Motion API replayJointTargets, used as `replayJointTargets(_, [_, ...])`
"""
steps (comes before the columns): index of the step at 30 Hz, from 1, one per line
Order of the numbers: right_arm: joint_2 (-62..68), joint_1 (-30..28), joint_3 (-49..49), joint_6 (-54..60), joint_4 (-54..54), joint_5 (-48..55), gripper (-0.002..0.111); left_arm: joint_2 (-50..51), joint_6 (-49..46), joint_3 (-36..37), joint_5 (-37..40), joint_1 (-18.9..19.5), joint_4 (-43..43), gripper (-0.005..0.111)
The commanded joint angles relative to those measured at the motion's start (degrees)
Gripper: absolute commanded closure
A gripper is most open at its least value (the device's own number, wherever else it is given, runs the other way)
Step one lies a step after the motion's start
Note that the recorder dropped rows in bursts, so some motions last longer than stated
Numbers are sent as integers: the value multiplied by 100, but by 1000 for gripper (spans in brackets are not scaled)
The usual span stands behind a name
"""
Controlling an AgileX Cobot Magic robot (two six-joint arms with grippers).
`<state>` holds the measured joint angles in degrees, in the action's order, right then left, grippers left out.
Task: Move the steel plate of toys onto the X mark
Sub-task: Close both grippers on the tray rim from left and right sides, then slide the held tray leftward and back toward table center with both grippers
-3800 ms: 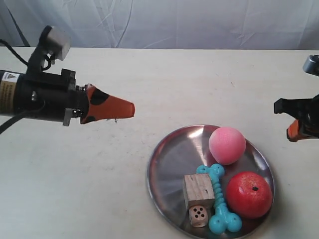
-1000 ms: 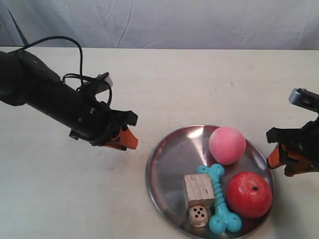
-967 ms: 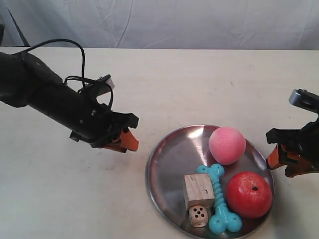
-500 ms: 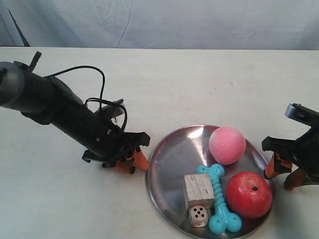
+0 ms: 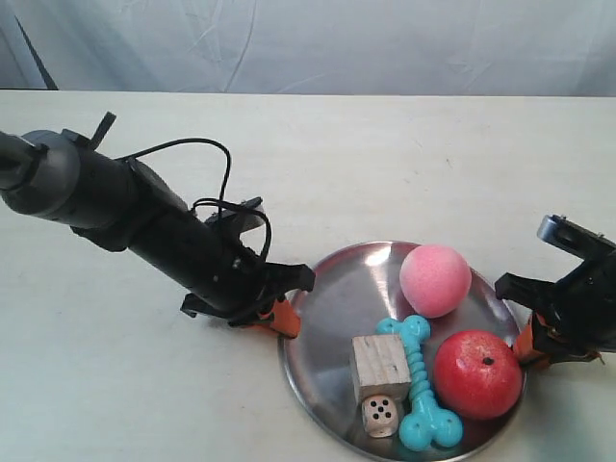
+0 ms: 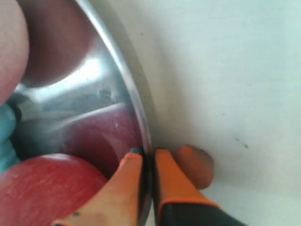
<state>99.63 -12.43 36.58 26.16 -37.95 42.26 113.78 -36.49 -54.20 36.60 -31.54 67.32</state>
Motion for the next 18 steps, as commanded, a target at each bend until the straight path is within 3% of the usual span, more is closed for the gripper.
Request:
replayJointTargets(1, [10, -3, -25, 217, -336, 75, 109, 32, -46, 6, -37, -35, 95, 107])
replayJointTargets(9, [10, -3, -25, 371, -635, 100, 109, 21, 59, -342, 211, 41, 22, 107])
replayJointTargets(18, [10, -3, 329, 800, -1450, 261, 109, 11, 491, -957, 344, 642, -335, 107])
